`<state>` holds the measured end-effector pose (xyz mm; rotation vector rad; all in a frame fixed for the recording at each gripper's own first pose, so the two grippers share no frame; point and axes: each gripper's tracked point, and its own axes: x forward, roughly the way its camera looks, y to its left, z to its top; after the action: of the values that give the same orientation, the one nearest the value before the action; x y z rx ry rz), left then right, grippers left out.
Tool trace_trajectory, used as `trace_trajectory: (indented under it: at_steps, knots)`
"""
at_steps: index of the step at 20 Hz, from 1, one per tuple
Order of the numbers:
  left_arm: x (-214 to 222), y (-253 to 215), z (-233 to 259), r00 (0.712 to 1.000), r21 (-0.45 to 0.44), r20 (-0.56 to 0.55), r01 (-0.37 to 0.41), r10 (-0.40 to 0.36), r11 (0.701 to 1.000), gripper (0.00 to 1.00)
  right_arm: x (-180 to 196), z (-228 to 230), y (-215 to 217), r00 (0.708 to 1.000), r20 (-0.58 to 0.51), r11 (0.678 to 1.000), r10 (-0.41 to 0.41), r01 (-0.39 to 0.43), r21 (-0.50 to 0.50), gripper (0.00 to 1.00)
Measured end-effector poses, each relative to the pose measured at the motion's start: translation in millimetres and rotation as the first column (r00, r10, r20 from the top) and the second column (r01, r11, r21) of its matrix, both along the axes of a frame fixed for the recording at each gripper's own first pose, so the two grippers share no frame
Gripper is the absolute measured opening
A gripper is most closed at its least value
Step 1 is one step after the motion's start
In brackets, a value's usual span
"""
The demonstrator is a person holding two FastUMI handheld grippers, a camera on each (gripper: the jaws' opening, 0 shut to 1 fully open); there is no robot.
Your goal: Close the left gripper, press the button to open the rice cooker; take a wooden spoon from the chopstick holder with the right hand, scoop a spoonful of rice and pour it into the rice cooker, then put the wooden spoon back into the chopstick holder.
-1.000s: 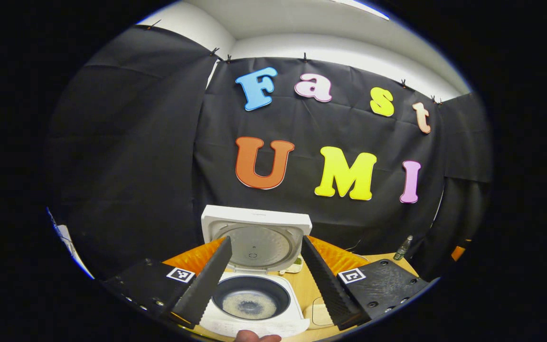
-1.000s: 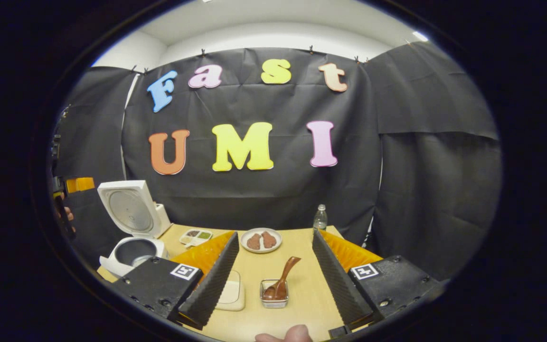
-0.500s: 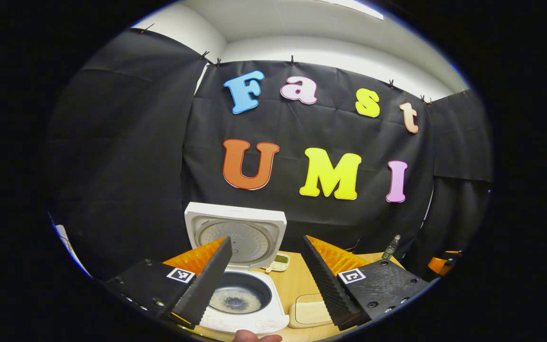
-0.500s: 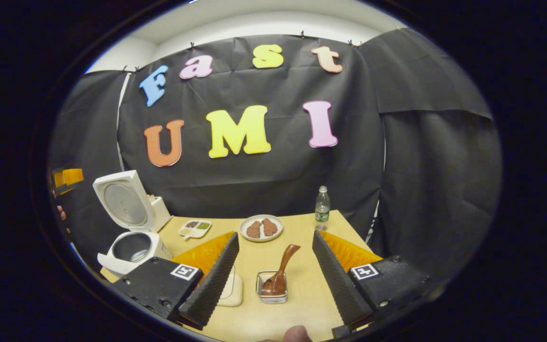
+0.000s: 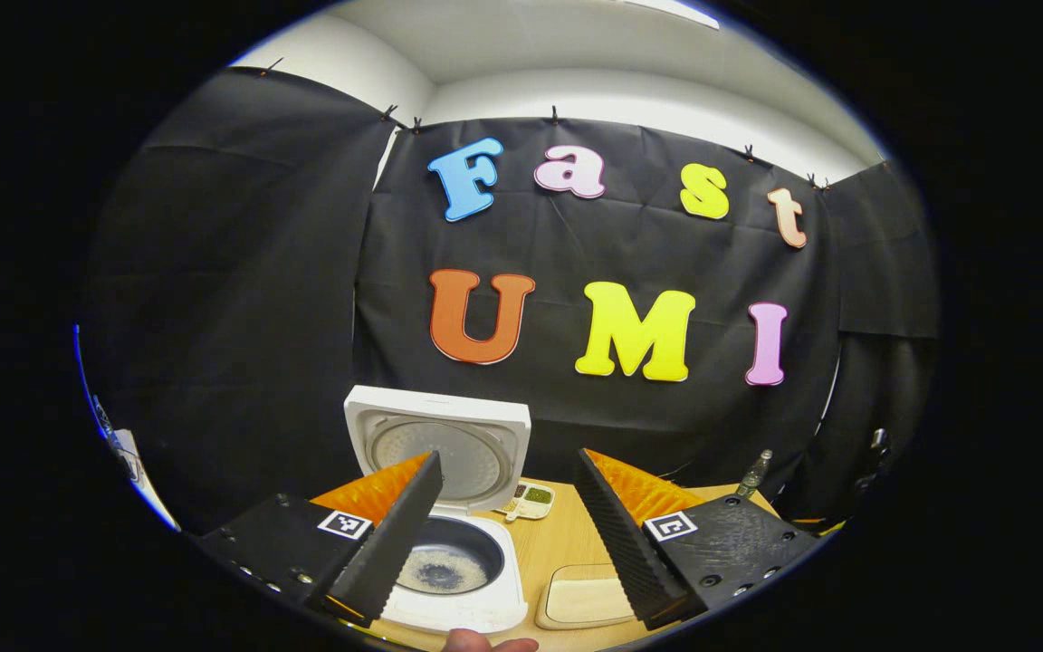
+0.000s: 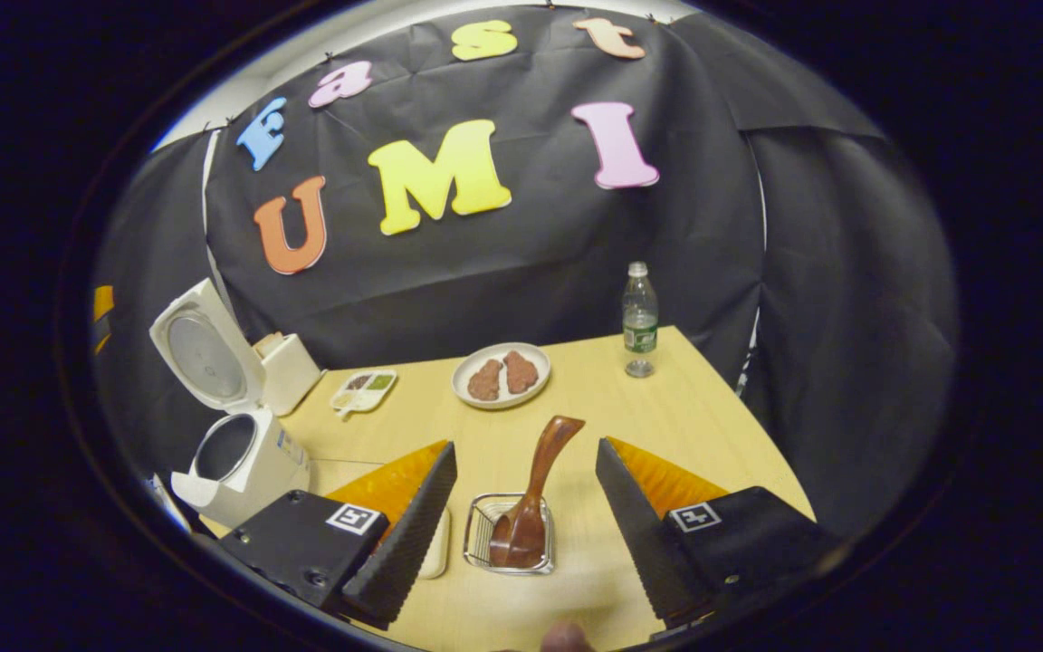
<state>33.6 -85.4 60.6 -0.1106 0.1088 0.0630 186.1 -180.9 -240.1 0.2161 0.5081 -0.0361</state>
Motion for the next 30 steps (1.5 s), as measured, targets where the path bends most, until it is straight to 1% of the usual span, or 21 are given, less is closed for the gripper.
trace_trajectory:
  at_steps: [1,3,4,5,6,7,8,9,10,11,12,13,14,15,16,17,22,24,26,27,30]
  knots:
    - [2.5,-2.6,-1.0,1.000,0.003,-0.003,-0.011,0.011,1.000,0.94,8.2,-10.7,-2.4,1.000,-0.024,1.000,0.007,-0.006,0.016,1.00]
    - [6.3,-6.9,-2.5,0.999,0.015,-0.015,-0.031,0.031,0.999,0.94,21.8,-31.2,-4.8,0.998,-0.063,0.999,0.026,-0.023,0.046,0.95]
    - [7.2,-7.9,-5.5,0.999,0.022,-0.024,-0.042,0.043,0.999,0.94,28.8,-41.5,-5.9,0.996,-0.080,0.998,0.033,-0.028,0.061,0.98]
    - [7.3,-9.6,-9.1,0.998,0.026,-0.036,-0.054,0.055,0.998,0.94,35.1,-49.4,-7.4,0.994,-0.099,0.997,0.042,-0.035,0.075,0.90]
    - [6.8,-11.4,-11.6,0.997,0.031,-0.045,-0.066,0.067,0.997,0.94,40.7,-58.4,-7.7,0.991,-0.119,0.995,0.054,-0.043,0.089,0.94]
    - [6.3,-11.9,-13.8,0.995,0.035,-0.055,-0.078,0.080,0.996,0.94,46.1,-66.3,-6.1,0.988,-0.136,0.993,0.070,-0.056,0.104,0.90]
    - [4.4,-11.5,-15.5,0.994,0.039,-0.062,-0.091,0.093,0.995,0.94,51.0,-73.9,-3.3,0.984,-0.152,0.991,0.088,-0.071,0.115,0.82]
    - [4.0,-11.0,-15.9,0.992,0.042,-0.068,-0.102,0.105,0.994,0.94,52.0,-77.3,-1.4,0.981,-0.163,0.989,0.103,-0.083,0.122,0.82]
    - [2.6,-11.0,-16.3,0.991,0.044,-0.071,-0.110,0.113,0.993,0.94,55.3,-79.3,-0.3,0.980,-0.166,0.988,0.113,-0.093,0.125,0.80]
    - [2.1,-10.5,-15.7,0.990,0.047,-0.072,-0.118,0.121,0.992,0.94,59.7,-81.6,-0.2,0.978,-0.168,0.987,0.121,-0.100,0.128,0.67]
    - [1.2,-8.6,-15.8,0.989,0.050,-0.071,-0.128,0.131,0.991,0.94,62.8,-82.9,1.8,0.977,-0.169,0.985,0.126,-0.104,0.136,0.62]
    - [1.1,-6.6,-15.8,0.988,0.049,-0.073,-0.135,0.139,0.990,0.94,62.7,-83.4,2.4,0.977,-0.173,0.985,0.128,-0.104,0.141,0.52]
    - [-0.6,-4.0,-17.1,0.986,0.045,-0.076,-0.144,0.147,0.989,0.94,63.7,-86.1,2.5,0.976,-0.177,0.985,0.124,-0.099,0.144,0.52]
    - [-1.2,-2.0,-18.1,0.985,0.042,-0.078,-0.151,0.154,0.988,0.94,61.7,-86.5,2.4,0.976,-0.180,0.984,0.121,-0.094,0.148,0.40]
    - [-3.5,-0.7,-18.1,0.984,0.038,-0.079,-0.155,0.158,0.987,0.94,60.6,-84.3,1.9,0.977,-0.181,0.985,0.116,-0.090,0.148,0.35]
    - [-5.1,2.4,-17.5,0.984,0.037,-0.075,-0.158,0.160,0.987,0.94,58.6,-82.0,3.8,0.977,-0.179,0.984,0.119,-0.092,0.152,0.26]
    - [-8.7,16.3,-14.4,0.989,0.038,-0.050,-0.137,0.139,0.990,0.94,43.6,-64.8,11.1,0.980,-0.172,0.988,0.097,-0.074,0.135,0.22]
    - [-9.1,20.4,-15.3,0.992,0.036,-0.045,-0.114,0.116,0.993,0.94,37.2,-55.4,10.7,0.985,-0.160,0.993,0.065,-0.048,0.106,0.21]
    - [-10.7,25.5,-16.0,0.996,0.031,-0.038,-0.085,0.086,0.996,0.94,31.3,-43.6,10.0,0.990,-0.142,0.997,0.022,-0.011,0.079,0.17]
    - [-11.4,28.8,-15.6,0.997,0.031,-0.031,-0.071,0.072,0.997,0.94,27.0,-35.6,11.1,0.991,-0.131,0.998,0.004,0.005,0.067,0.14]
    - [-12.8,40.9,-20.4,0.999,0.031,-0.024,-0.022,0.022,0.999,0.94,18.8,-3.7,17.0,0.996,-0.083,0.999,-0.045,0.047,0.014,0.12]
